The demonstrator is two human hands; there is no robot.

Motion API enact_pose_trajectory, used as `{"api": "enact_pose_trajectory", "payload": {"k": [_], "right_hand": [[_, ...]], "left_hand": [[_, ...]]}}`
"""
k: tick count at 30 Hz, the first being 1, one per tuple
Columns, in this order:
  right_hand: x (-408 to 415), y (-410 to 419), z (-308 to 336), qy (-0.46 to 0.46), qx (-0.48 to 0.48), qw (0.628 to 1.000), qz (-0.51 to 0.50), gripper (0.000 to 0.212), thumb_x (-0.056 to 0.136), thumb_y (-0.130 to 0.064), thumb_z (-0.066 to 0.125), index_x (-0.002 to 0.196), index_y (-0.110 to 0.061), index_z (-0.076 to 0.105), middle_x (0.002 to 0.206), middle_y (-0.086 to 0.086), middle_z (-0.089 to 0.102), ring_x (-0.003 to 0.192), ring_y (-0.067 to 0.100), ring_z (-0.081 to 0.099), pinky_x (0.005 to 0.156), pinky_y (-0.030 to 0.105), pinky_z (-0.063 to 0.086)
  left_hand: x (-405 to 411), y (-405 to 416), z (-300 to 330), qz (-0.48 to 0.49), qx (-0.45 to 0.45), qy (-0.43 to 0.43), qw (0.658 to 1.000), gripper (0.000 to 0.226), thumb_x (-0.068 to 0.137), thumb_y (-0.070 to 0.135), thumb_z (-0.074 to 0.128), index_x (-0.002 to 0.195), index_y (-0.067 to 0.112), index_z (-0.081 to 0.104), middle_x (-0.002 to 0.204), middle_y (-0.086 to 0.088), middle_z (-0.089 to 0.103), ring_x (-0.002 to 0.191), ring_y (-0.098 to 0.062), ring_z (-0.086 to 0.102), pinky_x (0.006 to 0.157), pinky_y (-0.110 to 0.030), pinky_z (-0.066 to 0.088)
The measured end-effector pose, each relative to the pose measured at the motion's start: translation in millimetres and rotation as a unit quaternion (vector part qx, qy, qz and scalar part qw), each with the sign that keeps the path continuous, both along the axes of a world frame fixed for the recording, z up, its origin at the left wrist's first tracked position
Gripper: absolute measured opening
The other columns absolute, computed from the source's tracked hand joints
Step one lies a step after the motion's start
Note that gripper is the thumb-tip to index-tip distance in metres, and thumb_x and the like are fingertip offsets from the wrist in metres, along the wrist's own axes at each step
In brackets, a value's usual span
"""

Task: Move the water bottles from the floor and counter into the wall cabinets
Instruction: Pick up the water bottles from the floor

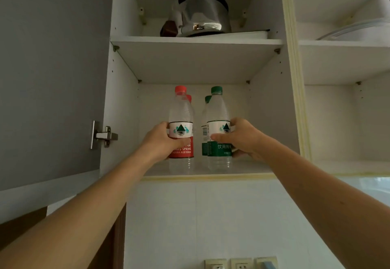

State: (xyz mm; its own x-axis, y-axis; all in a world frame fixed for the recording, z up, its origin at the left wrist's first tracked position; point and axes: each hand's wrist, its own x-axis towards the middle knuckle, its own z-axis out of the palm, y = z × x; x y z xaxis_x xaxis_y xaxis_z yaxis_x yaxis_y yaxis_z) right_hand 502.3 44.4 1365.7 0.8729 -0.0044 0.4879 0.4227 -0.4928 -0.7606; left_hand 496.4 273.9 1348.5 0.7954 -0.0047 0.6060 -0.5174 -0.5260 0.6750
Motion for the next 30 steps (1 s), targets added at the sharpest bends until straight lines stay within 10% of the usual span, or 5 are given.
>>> {"api": "enact_pose_trajectory", "payload": {"k": [8,22,30], "right_hand": [[27.1,9.1,-3.9,0.001,-0.023,0.999,-0.034,0.055,0.081,-0.031,0.083,0.122,-0.016,0.048,0.113,0.006,0.063,0.095,0.022,0.067,0.062,0.039,0.062],[18.4,12.4,-21.8,-0.028,-0.040,0.997,-0.059,0.061,0.084,-0.026,0.081,0.133,-0.016,0.045,0.107,0.000,0.062,0.096,0.018,0.064,0.081,0.035,0.059],[-55.3,-18.0,-67.8,-0.177,-0.086,0.975,-0.099,0.070,0.092,-0.034,0.072,0.150,-0.021,0.034,0.140,0.005,0.050,0.122,0.021,0.054,0.104,0.044,0.049]], "left_hand": [[24.2,-6.2,1.0,-0.012,0.008,0.009,1.000,0.056,0.083,0.031,0.082,0.130,0.024,0.052,0.112,0.004,0.059,0.103,-0.021,0.060,0.086,-0.043,0.058],[23.0,-19.1,-8.4,0.061,0.048,0.003,0.997,0.058,0.089,0.028,0.076,0.139,0.014,0.051,0.134,-0.009,0.062,0.116,-0.027,0.061,0.098,-0.045,0.053],[-41.3,-34.2,-33.8,0.141,0.051,-0.086,0.985,0.048,0.091,0.043,0.071,0.124,0.012,0.057,0.118,-0.007,0.067,0.101,-0.022,0.063,0.085,-0.038,0.052]]}}
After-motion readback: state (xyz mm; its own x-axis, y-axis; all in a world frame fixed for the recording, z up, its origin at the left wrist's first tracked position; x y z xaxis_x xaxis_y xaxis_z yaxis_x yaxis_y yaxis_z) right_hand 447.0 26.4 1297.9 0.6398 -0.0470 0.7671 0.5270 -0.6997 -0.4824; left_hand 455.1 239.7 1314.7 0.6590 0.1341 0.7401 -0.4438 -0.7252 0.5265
